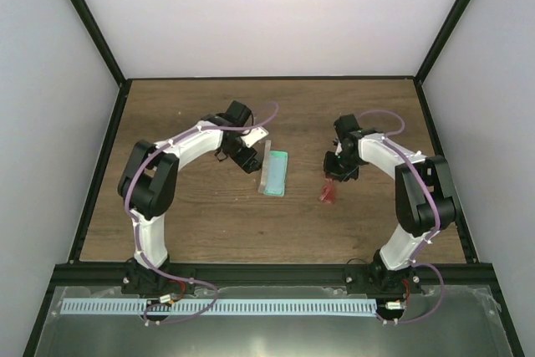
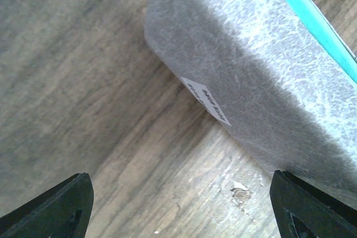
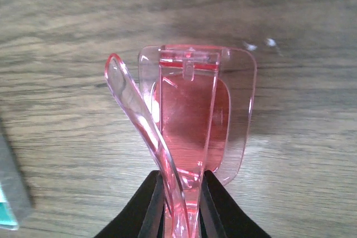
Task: Organize the sunglasses
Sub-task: Adjust the sunglasses case at the center of the board, then place the sunglasses in the sunglasses case.
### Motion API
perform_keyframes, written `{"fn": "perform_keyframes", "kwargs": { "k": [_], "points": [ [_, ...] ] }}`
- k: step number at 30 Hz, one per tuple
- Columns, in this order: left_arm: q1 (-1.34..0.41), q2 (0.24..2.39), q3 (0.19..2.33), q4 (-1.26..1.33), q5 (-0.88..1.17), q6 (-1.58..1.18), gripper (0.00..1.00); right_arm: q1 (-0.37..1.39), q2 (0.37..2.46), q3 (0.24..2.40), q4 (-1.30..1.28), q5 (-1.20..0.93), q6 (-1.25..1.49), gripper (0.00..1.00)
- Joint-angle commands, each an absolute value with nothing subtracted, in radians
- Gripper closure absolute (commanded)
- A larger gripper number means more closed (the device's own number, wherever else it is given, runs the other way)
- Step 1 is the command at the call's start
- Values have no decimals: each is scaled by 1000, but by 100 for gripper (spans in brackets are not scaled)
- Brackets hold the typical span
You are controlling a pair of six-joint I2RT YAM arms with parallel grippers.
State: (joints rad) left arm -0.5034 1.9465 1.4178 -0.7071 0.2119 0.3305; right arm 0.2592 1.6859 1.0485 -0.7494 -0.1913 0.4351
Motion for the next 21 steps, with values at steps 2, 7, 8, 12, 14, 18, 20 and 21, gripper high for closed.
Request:
{"fn": "perform_keyframes", "kwargs": {
  "k": [2,7,8,12,14,18,20,21],
  "points": [
    [-532,1924,1407,-710,251,288,12,316,1686,1141,-767,-204,459,86],
    [-545,1928,1410,-707,264,268,12,364,1715,1205,-781,-216,481,86],
    [-547,1930,1410,-706,267,266,12,375,1726,1222,-785,-217,485,86],
    [-557,1935,1408,-704,265,266,12,425,1787,1304,-801,-230,493,86],
    [-558,1931,1401,-704,255,266,12,453,1826,1347,-811,-239,495,86],
    [-557,1931,1390,-713,228,265,12,493,1888,1431,-826,-252,490,86],
    [-556,1928,1381,-713,221,264,12,511,1914,1461,-832,-265,482,86],
    [-557,1924,1377,-711,218,264,12,519,1928,1478,-835,-265,478,86]
  ]
}}
